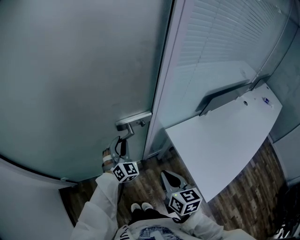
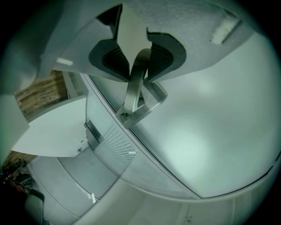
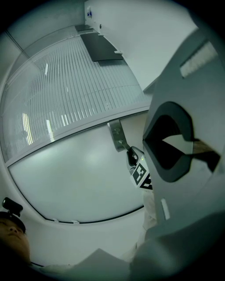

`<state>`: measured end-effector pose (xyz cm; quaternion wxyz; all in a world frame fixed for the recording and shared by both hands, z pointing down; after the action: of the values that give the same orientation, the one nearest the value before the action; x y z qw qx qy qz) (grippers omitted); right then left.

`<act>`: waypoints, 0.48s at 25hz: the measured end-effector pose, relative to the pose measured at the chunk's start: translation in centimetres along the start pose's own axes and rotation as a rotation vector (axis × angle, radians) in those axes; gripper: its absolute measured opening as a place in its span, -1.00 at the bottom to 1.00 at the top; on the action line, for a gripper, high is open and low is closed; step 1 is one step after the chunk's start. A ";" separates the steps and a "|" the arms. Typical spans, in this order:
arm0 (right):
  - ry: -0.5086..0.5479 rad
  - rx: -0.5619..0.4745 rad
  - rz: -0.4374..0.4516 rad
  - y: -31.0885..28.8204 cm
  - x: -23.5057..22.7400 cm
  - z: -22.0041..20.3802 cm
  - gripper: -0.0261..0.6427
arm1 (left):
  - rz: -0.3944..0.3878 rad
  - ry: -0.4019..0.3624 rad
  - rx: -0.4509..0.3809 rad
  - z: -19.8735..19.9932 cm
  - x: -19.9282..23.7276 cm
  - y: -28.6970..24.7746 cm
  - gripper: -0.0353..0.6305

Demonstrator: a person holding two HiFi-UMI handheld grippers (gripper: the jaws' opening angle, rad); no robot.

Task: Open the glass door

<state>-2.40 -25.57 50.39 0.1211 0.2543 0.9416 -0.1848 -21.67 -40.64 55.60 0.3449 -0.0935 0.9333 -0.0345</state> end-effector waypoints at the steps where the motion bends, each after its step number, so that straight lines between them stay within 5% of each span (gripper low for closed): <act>1: -0.001 0.000 0.004 0.0 0.1 0.1 -0.90 | -0.002 -0.005 0.003 0.1 -0.1 0.2 -0.52; 12: -0.026 -0.004 0.031 0.5 0.8 0.2 -0.90 | -0.027 -0.090 0.014 1.7 -1.3 4.1 -0.53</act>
<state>-2.76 -24.86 49.85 0.1369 0.2659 0.9362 -0.1843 -20.26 -36.40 54.61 0.3868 -0.1050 0.9152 -0.0415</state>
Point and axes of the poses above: the fingertips, and each gripper's own axes: y backward along the fingers, x to its left, z out of its top, the point moved 3 cm from there along y, backward along the fingers, and after that the axes turned 7 degrees about -x, right-handed, at the moved point
